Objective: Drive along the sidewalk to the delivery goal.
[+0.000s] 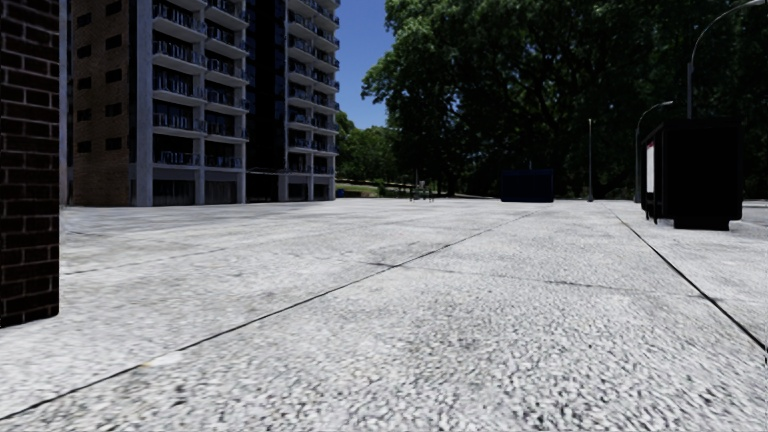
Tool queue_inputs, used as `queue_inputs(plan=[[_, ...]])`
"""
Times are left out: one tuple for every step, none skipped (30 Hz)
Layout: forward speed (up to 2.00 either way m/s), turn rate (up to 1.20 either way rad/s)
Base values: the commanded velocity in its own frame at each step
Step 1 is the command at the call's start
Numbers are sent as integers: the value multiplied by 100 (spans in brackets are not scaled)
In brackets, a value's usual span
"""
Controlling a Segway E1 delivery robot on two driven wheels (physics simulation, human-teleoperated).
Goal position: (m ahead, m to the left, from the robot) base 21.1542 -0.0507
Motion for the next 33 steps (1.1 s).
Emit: queue_inputs(plan=[[200, 37], [200, 37], [200, 37], [200, 37], [200, 37], [200, 37], [200, 37], [200, 37], [200, 37], [200, 37], [200, 37], [200, 37], [200, 0], [200, 0], [200, 0], [200, 0], [200, 0], [200, 0], [200, 0], [200, 0], [200, 0], [200, 0], [200, 0], [200, 0], [200, 0], [200, 0], [200, 0], [200, 0], [200, 0], [200, 0], [200, 0], [200, 0], [200, 0]])
